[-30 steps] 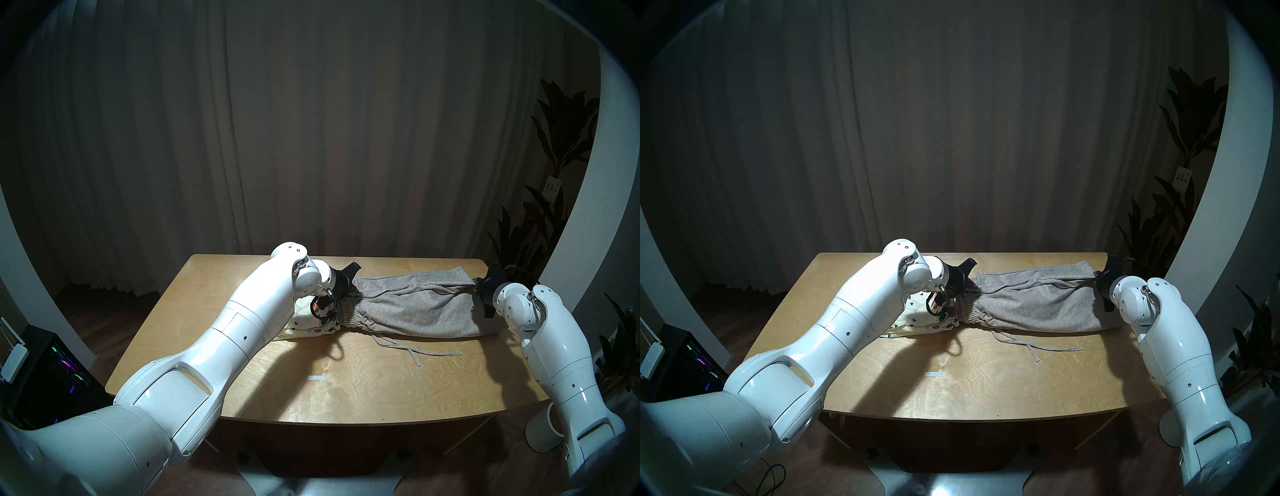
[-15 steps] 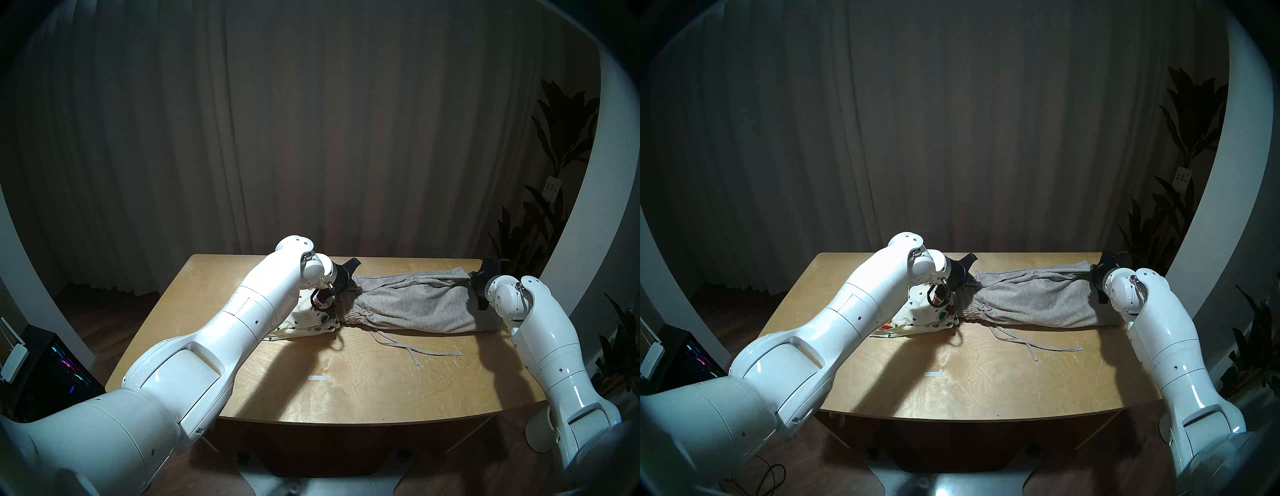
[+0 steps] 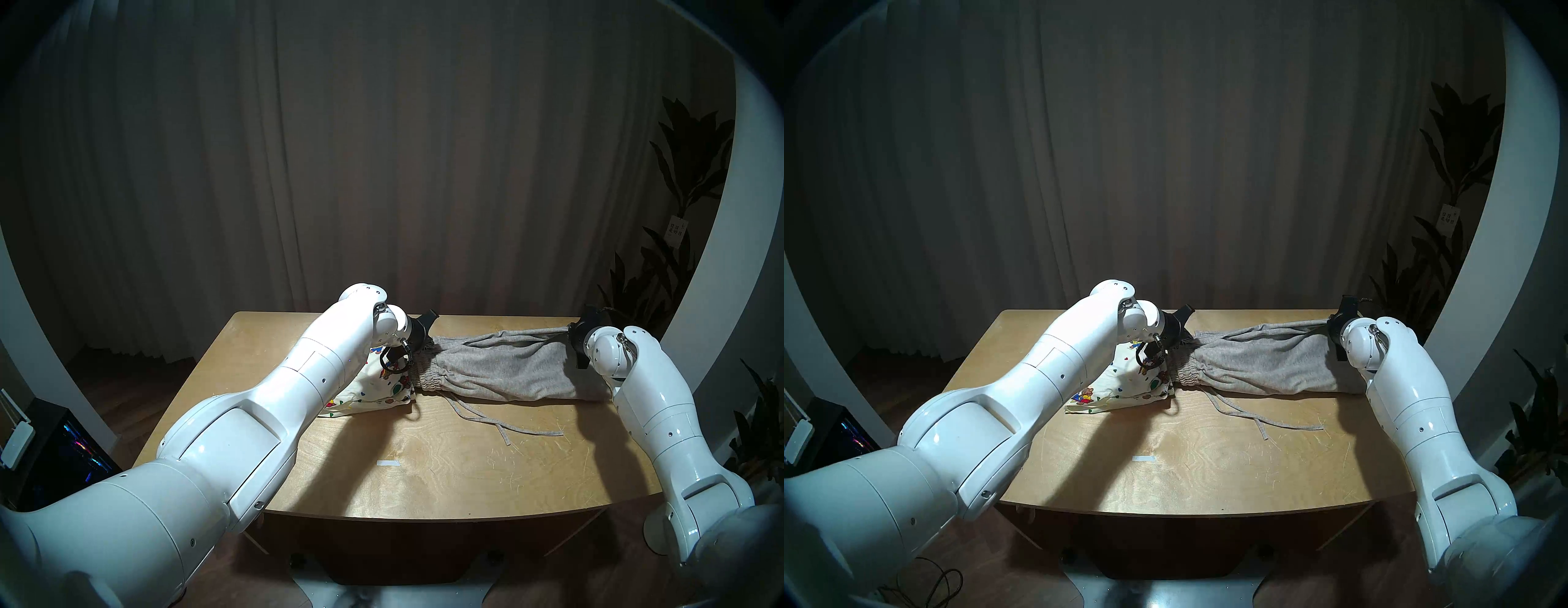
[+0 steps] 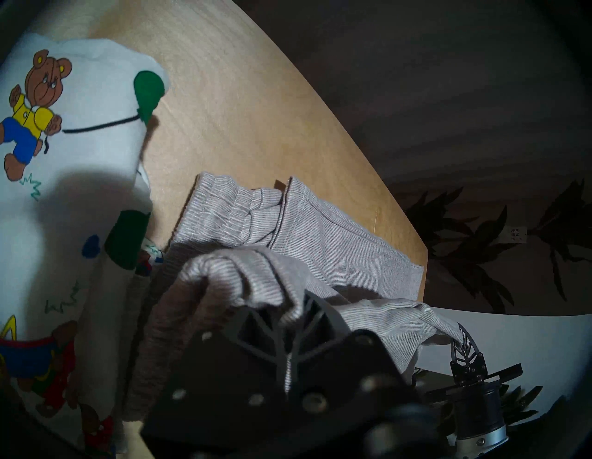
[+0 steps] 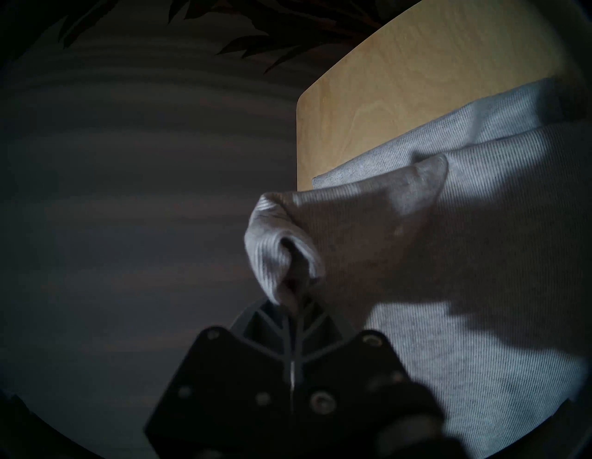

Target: Fold pants twice and stack them

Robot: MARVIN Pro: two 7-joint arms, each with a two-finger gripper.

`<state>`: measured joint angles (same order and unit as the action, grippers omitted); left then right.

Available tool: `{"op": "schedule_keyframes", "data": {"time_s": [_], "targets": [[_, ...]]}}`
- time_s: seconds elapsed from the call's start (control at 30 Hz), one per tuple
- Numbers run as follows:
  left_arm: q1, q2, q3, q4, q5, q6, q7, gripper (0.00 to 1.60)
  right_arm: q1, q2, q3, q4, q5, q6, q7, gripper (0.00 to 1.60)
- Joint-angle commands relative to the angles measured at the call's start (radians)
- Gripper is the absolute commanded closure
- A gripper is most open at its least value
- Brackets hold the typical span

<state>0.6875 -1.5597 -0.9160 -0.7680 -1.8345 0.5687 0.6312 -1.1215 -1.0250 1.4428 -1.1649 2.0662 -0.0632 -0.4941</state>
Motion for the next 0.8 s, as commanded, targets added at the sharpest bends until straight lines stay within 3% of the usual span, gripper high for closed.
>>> {"op": "schedule_keyframes", "data": {"time_s": [0.0, 0.77], "targets": [[-0.081, -0.030, -0.001, 0.035, 0.021, -0.009, -0.050, 1.60, 0.119, -0.027, -0.009, 0.046, -0.020, -0.001, 0.027, 1.60], [-0.148, -0.100, 0.034, 0.209, 0.110, -0.062, -0.175, 1.60, 0.294, -0.112, -0.095, 0.353, -0.106, -0.019, 0.140, 1.60]]}}
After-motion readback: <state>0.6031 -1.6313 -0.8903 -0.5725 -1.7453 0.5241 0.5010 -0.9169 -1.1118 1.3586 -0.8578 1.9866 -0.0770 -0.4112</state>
